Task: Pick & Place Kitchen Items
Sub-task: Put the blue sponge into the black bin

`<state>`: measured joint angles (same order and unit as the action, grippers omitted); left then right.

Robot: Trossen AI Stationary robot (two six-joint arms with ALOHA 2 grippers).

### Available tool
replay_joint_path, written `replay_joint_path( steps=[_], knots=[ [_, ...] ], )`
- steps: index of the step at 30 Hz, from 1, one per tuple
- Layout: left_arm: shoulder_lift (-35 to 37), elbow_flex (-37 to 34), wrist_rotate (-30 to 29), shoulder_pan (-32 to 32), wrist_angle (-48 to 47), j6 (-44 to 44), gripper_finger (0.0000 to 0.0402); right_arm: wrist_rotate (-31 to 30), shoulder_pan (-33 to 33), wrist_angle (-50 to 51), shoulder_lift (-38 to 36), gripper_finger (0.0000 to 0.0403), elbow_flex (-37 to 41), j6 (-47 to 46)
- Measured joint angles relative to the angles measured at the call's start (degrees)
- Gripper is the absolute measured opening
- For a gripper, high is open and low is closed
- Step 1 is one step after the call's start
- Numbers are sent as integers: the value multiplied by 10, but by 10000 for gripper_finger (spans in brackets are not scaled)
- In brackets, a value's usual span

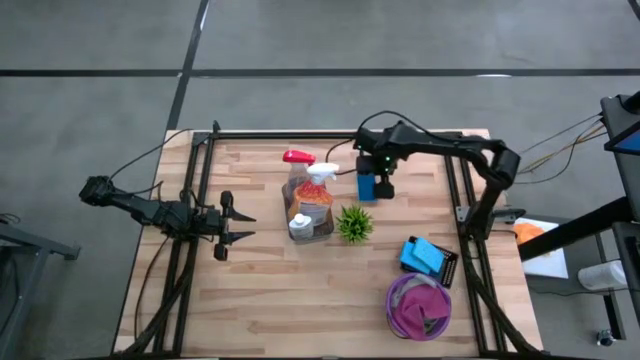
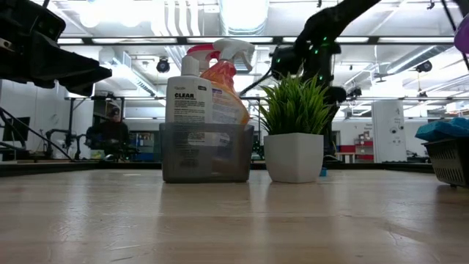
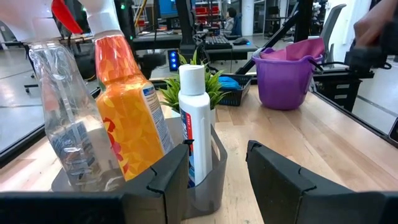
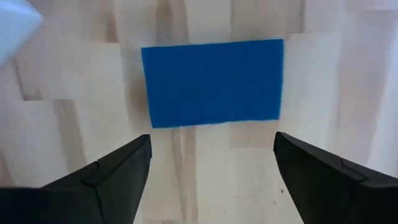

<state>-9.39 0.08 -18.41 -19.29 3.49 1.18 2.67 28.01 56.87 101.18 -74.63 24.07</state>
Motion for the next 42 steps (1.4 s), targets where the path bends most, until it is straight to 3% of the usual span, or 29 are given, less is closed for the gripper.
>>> replay_joint_path(
  steps=[8, 25, 30, 37, 42],
  knots=[
    [0, 0, 0, 0, 0, 3, 162, 2, 1, -22, 62, 336, 0, 11],
    [-2, 0, 0, 0, 0, 5, 162, -1, -7, -44, 124, 330, -2, -12],
    [-2, 0, 0, 0, 0, 5, 162, 0, -7, -45, 126, 254, -2, -14],
    [-2, 0, 0, 0, 0, 4, 162, 22, -5, -33, 128, 42, -1, -14],
    [-2, 0, 0, 0, 0, 2, 162, 34, -6, 12, 124, 20, 2, -18]
  ],
)
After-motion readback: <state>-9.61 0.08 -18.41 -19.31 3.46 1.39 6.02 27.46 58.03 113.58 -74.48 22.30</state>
